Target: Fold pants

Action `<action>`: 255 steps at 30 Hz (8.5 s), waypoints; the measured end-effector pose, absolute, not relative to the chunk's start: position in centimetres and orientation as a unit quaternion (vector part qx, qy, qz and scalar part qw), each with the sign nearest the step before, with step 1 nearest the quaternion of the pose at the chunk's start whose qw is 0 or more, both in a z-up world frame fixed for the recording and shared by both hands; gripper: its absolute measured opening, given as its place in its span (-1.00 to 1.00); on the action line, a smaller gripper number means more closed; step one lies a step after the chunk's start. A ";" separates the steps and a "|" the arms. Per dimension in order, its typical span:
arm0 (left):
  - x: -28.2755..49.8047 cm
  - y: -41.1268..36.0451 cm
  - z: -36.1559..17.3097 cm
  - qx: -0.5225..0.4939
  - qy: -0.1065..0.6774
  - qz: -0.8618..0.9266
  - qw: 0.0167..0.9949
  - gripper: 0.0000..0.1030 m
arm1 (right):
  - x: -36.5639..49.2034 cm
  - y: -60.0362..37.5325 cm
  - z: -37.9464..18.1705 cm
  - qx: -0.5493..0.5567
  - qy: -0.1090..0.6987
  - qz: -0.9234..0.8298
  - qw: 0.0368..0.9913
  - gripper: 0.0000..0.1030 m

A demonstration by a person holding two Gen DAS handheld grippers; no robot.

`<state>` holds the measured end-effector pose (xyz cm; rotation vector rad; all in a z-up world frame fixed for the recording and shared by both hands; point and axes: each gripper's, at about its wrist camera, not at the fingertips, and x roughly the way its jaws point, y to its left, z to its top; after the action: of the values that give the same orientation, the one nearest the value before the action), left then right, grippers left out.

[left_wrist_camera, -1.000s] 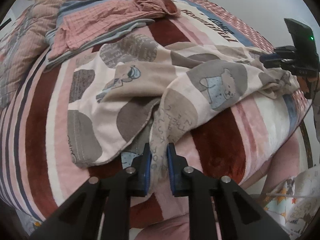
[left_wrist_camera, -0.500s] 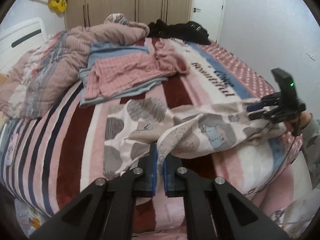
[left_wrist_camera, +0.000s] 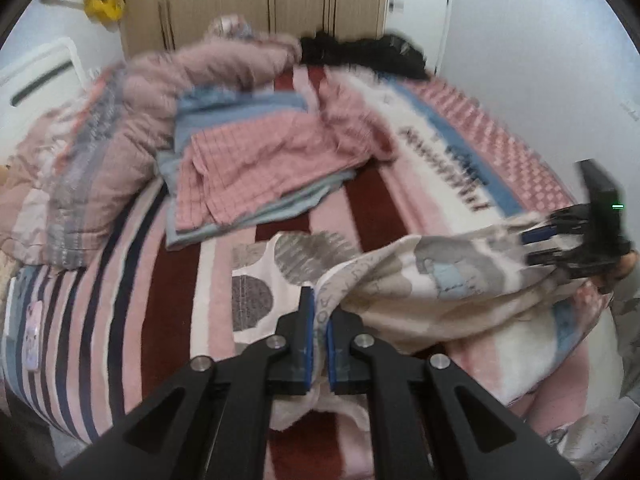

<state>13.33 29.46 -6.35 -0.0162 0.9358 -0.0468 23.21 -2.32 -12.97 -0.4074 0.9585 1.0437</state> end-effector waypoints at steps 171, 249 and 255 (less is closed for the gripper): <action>12.4 21.1 -13.6 -0.154 0.416 -0.004 0.896 0.48 | 14.3 -46.9 -14.6 0.253 0.383 0.059 0.887 0.59; 6.7 32.0 -20.5 -0.378 0.411 0.005 0.830 0.71 | 16.2 -0.1 -14.0 -0.129 0.360 0.429 0.818 0.23; 8.9 32.5 -20.5 -0.375 0.392 0.028 0.839 0.70 | 19.0 -0.2 -15.6 -0.082 0.403 0.462 0.786 0.20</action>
<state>8.93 32.48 -20.54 -0.7927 0.8296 0.0584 19.02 -0.25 -15.57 -0.1771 0.8684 0.9956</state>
